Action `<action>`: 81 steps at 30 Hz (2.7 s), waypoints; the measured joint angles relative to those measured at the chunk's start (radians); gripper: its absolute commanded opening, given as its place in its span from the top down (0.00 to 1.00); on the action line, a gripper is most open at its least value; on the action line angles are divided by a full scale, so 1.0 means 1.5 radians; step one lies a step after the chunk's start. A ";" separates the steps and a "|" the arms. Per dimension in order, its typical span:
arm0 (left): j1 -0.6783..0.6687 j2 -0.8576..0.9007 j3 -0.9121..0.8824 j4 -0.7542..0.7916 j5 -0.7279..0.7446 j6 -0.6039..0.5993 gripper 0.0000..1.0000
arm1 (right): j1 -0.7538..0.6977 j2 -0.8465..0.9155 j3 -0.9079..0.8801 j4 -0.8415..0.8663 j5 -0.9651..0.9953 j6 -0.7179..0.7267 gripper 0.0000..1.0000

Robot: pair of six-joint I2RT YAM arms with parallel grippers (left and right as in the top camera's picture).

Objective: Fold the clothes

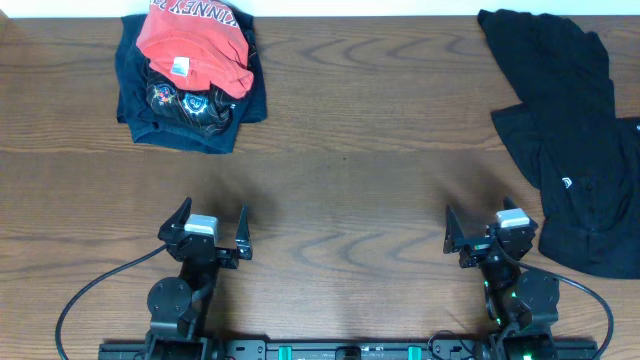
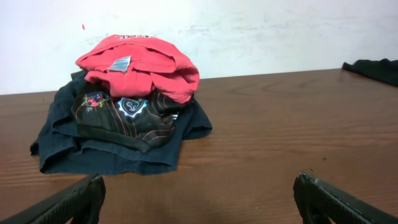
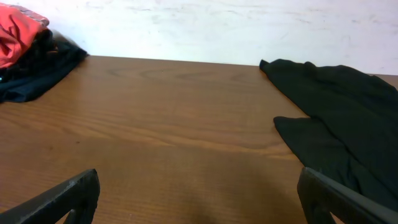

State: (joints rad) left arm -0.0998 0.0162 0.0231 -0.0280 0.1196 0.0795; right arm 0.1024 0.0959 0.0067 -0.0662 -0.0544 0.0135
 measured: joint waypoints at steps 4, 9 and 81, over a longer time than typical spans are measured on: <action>0.000 0.000 0.000 0.000 0.000 0.000 0.02 | 0.000 0.000 0.000 0.000 0.000 0.000 0.01; 0.000 0.000 0.000 0.000 0.000 0.000 0.02 | 0.000 0.000 0.000 0.000 0.000 0.000 0.01; 0.000 0.742 0.547 -0.326 0.074 -0.040 0.02 | -0.094 0.885 0.839 -0.368 -0.102 0.005 0.01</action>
State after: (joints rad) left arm -0.0998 1.1286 0.8440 -0.5167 0.2302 0.0196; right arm -0.0391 1.4239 1.2648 -0.6186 -0.2070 0.0212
